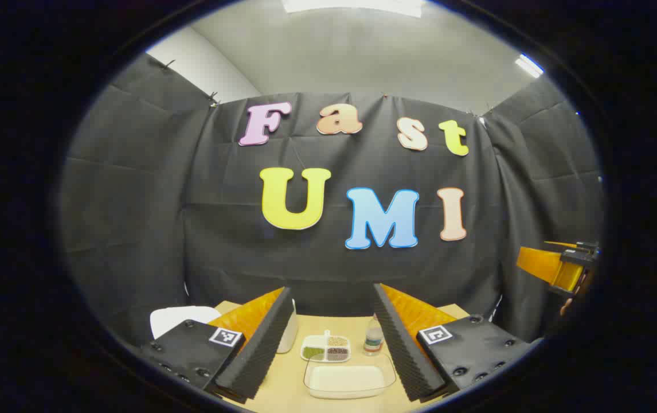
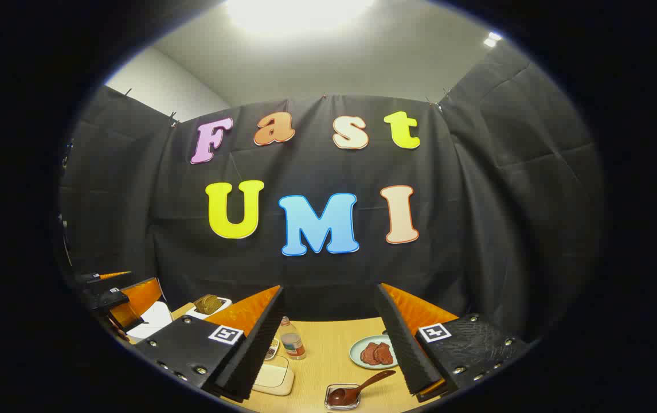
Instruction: Close the left gripper, press the button to open the rice cooker; take a wooden spoon from the chopstick holder with the right hand, scoop a spoonful of rice and pour it into the rice cooker, then put the wooden spoon back into the chopstick holder.
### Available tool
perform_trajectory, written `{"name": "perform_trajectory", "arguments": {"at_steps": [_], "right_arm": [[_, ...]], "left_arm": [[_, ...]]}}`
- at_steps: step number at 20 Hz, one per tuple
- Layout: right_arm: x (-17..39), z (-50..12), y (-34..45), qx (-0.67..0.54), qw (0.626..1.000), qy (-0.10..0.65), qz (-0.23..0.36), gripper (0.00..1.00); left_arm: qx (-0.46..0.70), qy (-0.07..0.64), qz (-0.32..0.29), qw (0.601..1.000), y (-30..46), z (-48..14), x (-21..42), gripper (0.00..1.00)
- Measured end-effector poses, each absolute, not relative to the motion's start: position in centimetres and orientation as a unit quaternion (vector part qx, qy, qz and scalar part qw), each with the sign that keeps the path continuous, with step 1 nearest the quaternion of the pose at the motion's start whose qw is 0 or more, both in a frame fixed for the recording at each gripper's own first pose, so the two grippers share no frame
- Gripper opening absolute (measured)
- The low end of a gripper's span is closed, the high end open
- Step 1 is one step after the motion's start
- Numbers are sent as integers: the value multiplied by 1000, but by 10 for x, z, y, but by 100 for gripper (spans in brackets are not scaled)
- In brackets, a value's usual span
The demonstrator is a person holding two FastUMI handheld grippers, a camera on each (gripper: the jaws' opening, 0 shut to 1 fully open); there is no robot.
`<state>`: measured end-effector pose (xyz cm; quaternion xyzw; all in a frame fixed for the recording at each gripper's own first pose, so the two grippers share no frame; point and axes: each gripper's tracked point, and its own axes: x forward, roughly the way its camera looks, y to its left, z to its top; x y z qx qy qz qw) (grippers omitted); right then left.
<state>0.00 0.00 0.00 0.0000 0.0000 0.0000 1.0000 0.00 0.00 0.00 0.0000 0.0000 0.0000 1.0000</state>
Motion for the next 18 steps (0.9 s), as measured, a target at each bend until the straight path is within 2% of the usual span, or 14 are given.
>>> {"name": "perform_trajectory", "arguments": {"at_steps": [16, 18], "right_arm": [[1, -2, 1, -3, 1000, 3, 2, 95], [1, -4, 2, -4, 1000, 5, 2, 95]], "left_arm": [[14, 2, -4, 1000, -3, 0, 4, 96], [15, 7, -5, 1000, -1, -3, 6, 94]]}}
